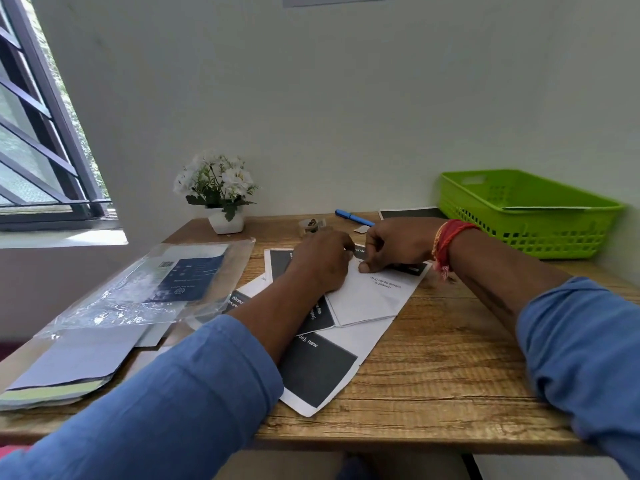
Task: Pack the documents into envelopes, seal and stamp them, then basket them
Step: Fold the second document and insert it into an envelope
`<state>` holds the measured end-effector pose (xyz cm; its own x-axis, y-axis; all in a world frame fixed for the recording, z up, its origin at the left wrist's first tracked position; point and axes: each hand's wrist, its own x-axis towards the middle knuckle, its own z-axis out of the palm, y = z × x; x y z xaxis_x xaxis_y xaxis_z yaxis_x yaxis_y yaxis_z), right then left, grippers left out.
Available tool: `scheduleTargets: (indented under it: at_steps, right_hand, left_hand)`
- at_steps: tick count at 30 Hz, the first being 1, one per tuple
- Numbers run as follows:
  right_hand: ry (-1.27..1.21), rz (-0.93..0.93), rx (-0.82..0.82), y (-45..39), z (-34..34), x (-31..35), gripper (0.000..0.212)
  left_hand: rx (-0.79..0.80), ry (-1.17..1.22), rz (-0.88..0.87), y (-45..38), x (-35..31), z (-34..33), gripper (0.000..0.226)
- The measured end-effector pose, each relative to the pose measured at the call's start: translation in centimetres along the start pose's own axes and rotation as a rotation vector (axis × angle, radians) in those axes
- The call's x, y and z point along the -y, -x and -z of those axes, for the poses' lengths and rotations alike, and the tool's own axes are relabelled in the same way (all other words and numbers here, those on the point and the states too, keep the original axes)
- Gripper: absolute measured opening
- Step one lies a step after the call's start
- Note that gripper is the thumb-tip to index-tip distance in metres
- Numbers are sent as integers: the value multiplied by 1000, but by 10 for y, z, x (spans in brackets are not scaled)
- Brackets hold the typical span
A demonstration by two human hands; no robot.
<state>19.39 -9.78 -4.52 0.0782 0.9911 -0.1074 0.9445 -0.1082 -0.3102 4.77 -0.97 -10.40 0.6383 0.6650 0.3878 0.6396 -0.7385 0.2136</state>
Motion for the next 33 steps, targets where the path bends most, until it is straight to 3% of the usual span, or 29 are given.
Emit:
scheduleTargets:
  at_steps: [13, 19, 22, 24, 28, 33]
  right_hand:
    - [55, -65, 481, 15, 16, 10, 32]
    - [255, -94, 557, 16, 17, 25, 31]
    - [185, -96, 582, 19, 20, 22, 43]
    - [5, -73, 506, 19, 19, 11, 42]
    - [-199, 91, 149, 13, 9, -12, 20]
    - [-37, 165, -3, 10, 4, -13, 29]
  left_hand:
    - [2, -11, 7, 1, -1, 0, 24]
    - [0, 6, 20, 4, -3, 2, 23]
    - [-2, 32, 49, 7, -6, 5, 18]
    - [-11, 53, 70, 9, -8, 8, 15]
    - [-6, 75, 105, 14, -10, 14, 25]
    - [-16, 108, 118, 17, -11, 19, 27]
